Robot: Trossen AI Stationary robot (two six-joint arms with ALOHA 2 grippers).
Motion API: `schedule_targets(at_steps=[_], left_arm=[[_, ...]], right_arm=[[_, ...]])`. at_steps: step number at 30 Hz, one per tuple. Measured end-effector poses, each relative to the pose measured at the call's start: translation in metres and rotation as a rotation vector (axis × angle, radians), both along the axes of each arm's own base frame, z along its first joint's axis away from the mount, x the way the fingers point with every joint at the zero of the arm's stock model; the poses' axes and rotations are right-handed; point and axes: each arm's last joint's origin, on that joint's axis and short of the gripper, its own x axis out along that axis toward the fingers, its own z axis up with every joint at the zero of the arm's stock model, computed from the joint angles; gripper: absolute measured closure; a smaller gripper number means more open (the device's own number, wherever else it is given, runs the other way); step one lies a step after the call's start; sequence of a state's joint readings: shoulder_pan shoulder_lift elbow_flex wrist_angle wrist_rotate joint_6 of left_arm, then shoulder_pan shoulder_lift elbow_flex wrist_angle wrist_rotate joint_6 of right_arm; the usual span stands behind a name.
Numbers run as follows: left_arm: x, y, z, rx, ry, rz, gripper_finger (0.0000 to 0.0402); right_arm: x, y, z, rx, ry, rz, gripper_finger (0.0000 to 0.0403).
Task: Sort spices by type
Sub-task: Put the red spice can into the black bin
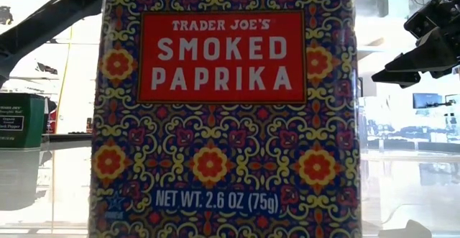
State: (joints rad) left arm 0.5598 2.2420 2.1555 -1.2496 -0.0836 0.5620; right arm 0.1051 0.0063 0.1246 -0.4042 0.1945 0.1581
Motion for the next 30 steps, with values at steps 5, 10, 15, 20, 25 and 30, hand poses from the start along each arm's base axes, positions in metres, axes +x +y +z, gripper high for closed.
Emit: schedule_targets(at_steps=[5, 10, 15, 20, 25, 30], left_arm=[[-0.001, 0.002, -0.001, -0.002, -0.001, 0.013, 0.0184], [0.001, 0.006, -0.020, -0.033, 0.056, 0.044, 0.0184], [0.001, 0.006, -0.023, -0.022, 0.077, 0.087, 0.0184], [0.004, 0.006, -0.021, -0.020, 0.047, 0.104, 0.0183], [0.004, 0.006, -0.021, -0.023, 0.042, 0.121, 0.0170], [0.005, 0.005, -0.021, -0.020, 0.036, 0.120, 0.0161]], right_arm=[[0.000, 0.000, 0.000, 0.000, 0.000, 0.000, 0.0154], [0.000, 0.000, 0.000, 0.000, 0.000, 0.000, 0.0154], [0.000, 0.000, 0.000, 0.000, 0.000, -0.001, 0.0154], [0.000, 0.000, 0.000, 0.000, 0.000, 0.000, 0.0154], [0.000, 0.000, 0.000, 0.000, 0.000, -0.001, 0.0154], [0.000, 0.000, 0.000, 0.000, 0.000, -0.001, 0.0154]])
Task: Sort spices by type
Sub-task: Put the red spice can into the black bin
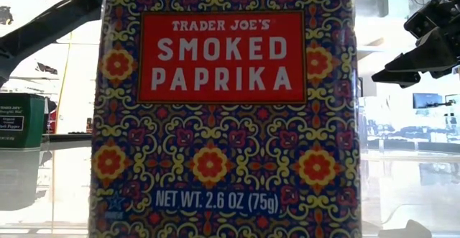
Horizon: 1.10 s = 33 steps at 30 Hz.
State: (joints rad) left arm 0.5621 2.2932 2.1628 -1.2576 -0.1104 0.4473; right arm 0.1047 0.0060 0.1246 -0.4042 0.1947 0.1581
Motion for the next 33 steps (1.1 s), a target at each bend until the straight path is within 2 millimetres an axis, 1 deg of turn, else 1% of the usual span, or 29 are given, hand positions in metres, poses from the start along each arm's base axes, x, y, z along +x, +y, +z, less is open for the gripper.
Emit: schedule_targets(at_steps=[16, 26, 29, 33], left_arm=[[0.005, 0.002, 0.002, 0.034, -0.053, 0.003, 0.0158], [0.007, 0.000, 0.002, 0.034, -0.061, 0.019, 0.0157], [0.008, -0.002, 0.002, 0.034, -0.061, 0.014, 0.0147], [0.011, -0.005, 0.002, 0.038, -0.068, 0.007, 0.0117]], right_arm=[[0.000, 0.000, 0.000, 0.000, 0.000, 0.000, 0.0154], [0.000, 0.000, 0.000, 0.000, 0.000, 0.000, 0.0154], [0.000, 0.000, 0.000, 0.000, 0.000, 0.000, 0.0154], [0.000, 0.000, 0.000, 0.000, 0.000, 0.000, 0.0154]])
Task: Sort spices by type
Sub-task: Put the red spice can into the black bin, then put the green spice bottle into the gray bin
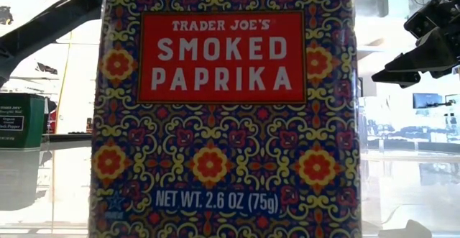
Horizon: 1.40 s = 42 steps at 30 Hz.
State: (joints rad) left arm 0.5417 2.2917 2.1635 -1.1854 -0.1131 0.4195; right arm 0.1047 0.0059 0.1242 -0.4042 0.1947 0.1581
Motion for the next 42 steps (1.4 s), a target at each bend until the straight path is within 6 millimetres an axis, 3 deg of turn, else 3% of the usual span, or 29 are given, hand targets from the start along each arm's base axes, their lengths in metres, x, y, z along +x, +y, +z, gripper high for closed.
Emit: schedule_targets(at_steps=[5, 14, 23, 34, 37, 42], left_arm=[[0.002, -0.004, 0.000, 0.016, 0.016, -0.006, 0.0089], [0.001, -0.015, 0.013, 0.025, 0.015, 0.003, 0.0086], [-0.016, -0.027, 0.078, 0.109, -0.167, 0.060, 0.0086], [-0.078, -0.071, 0.182, 0.182, -0.455, 0.081, 0.0086], [-0.098, -0.084, 0.189, 0.165, -0.519, 0.049, 0.0086], [-0.142, -0.107, 0.163, 0.179, -0.632, 0.104, 0.0086]], right_arm=[[0.000, 0.000, 0.000, 0.000, 0.000, 0.000, 0.0154], [0.000, 0.000, 0.000, 0.000, 0.000, 0.000, 0.0154], [0.000, 0.000, 0.000, 0.000, 0.000, 0.000, 0.0154], [0.000, 0.000, 0.000, 0.000, 0.000, 0.000, 0.0154], [0.000, 0.000, 0.000, 0.000, 0.000, 0.000, 0.0154], [0.000, 0.000, 0.000, 0.000, 0.000, 0.000, 0.0154]])
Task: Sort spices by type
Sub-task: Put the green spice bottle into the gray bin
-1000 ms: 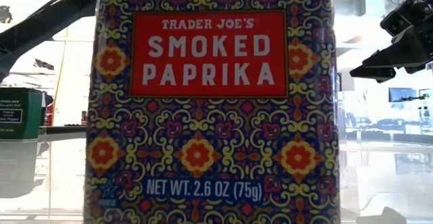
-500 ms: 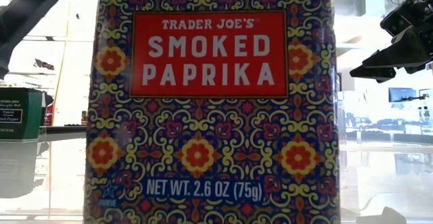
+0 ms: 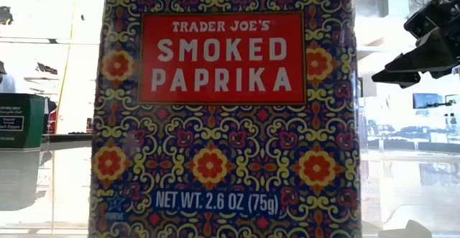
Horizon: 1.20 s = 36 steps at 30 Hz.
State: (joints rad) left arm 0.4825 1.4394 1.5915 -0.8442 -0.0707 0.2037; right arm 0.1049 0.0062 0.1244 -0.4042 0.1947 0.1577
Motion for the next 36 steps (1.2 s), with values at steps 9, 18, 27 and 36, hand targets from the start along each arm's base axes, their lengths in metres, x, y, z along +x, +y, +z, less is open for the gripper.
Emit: schedule_targets(at_steps=[9, 18, 27, 36], left_arm=[[-0.084, -0.064, -0.049, 0.033, -0.286, 0.013, 0.0086], [-0.138, -0.097, -0.084, -0.022, -0.381, -0.026, 0.0086], [-0.144, -0.106, -0.092, -0.089, -0.433, -0.051, 0.0086], [-0.134, -0.109, -0.096, -0.114, -0.389, -0.086, 0.0086]], right_arm=[[0.000, 0.000, 0.000, -0.411, 0.041, 0.116, 0.0154], [0.002, 0.000, 0.007, -0.292, -0.053, 0.068, 0.0154], [0.002, -0.004, 0.010, -0.044, -0.102, -0.067, 0.0154], [0.004, -0.004, 0.019, 0.094, -0.218, -0.110, 0.0154]])
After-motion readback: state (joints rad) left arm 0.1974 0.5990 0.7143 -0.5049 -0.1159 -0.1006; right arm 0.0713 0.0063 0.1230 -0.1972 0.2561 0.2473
